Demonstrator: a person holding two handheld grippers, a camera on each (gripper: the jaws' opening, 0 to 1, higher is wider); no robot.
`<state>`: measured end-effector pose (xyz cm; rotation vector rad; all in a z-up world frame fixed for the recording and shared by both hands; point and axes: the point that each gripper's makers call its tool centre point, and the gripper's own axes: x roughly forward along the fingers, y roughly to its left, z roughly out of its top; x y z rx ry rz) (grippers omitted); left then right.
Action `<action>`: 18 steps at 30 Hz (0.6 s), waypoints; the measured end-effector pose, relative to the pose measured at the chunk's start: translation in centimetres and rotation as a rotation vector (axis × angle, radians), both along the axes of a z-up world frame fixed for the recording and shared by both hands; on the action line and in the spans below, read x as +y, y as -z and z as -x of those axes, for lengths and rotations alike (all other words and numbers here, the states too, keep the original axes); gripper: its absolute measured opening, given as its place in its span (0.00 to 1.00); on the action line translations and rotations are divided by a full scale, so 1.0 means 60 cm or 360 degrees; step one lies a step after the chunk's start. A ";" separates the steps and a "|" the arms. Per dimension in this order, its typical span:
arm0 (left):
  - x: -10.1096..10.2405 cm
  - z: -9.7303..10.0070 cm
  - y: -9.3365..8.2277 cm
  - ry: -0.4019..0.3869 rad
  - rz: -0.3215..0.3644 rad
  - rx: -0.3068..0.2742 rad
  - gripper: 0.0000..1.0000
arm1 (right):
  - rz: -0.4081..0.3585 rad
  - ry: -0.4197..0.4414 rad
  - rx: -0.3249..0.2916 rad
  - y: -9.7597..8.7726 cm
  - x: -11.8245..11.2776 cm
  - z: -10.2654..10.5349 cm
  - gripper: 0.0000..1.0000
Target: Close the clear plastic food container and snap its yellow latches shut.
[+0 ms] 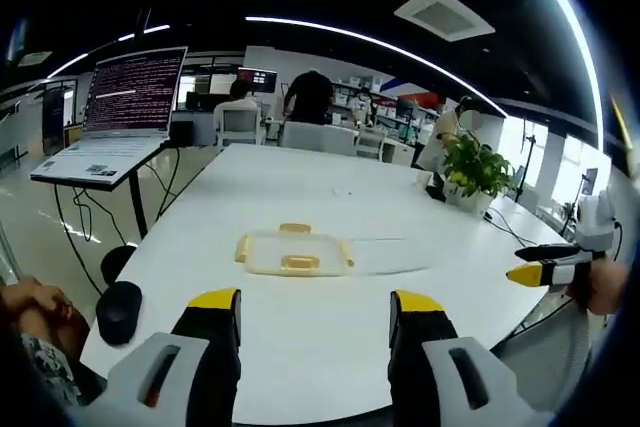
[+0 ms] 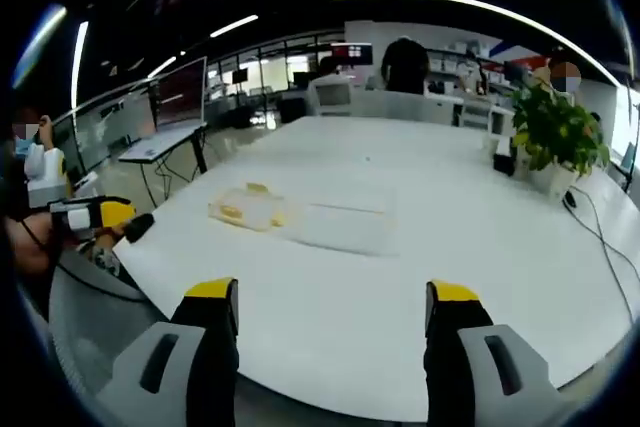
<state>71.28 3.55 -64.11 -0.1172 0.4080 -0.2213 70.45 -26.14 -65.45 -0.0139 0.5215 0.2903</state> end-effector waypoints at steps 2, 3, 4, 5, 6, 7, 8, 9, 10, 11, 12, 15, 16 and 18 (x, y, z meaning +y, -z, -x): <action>0.000 0.000 0.000 0.0001 -0.0001 0.0000 0.55 | 0.0000 0.0001 -0.0001 0.000 0.000 0.000 0.74; 0.000 0.000 0.000 0.0001 -0.0002 0.0000 0.55 | 0.0001 0.0002 -0.0001 0.000 -0.001 0.000 0.74; 0.000 0.000 0.000 0.0001 -0.0002 0.0000 0.55 | 0.0001 0.0002 0.0000 0.000 -0.001 0.000 0.74; 0.000 0.000 0.000 0.0001 -0.0002 -0.0001 0.55 | 0.0001 0.0002 0.0000 0.000 0.000 0.001 0.74; 0.000 0.000 0.000 0.0001 -0.0002 -0.0001 0.55 | 0.0002 0.0001 0.0000 0.000 0.000 0.001 0.74; 0.000 0.000 0.000 0.0001 -0.0001 -0.0002 0.55 | 0.0002 0.0001 0.0000 0.000 0.000 0.001 0.74; 0.000 0.000 0.000 0.0001 0.0000 -0.0002 0.55 | 0.0002 0.0001 0.0000 0.000 0.000 0.001 0.74; 0.000 0.000 0.000 0.0001 0.0001 -0.0002 0.55 | 0.0003 0.0001 0.0000 0.000 0.000 0.001 0.74; 0.000 0.000 0.000 0.0001 0.0001 -0.0001 0.55 | 0.0002 0.0001 0.0001 0.000 0.000 0.001 0.74; 0.000 0.000 0.000 0.0000 0.0001 -0.0001 0.55 | 0.0003 0.0001 0.0001 0.000 -0.001 0.001 0.73; 0.000 0.000 0.000 0.0000 0.0001 -0.0002 0.55 | 0.0003 0.0000 0.0001 0.001 -0.001 0.000 0.73; 0.000 0.000 0.000 0.0001 0.0004 -0.0002 0.55 | 0.0001 -0.0002 0.0006 0.001 0.000 0.001 0.73; 0.000 0.000 0.000 0.0000 0.0006 -0.0001 0.55 | -0.0001 -0.0002 0.0007 0.001 0.000 0.001 0.74; 0.001 0.000 0.000 -0.0006 0.0014 0.0000 0.55 | -0.0005 0.0001 0.0008 0.001 -0.001 0.001 0.74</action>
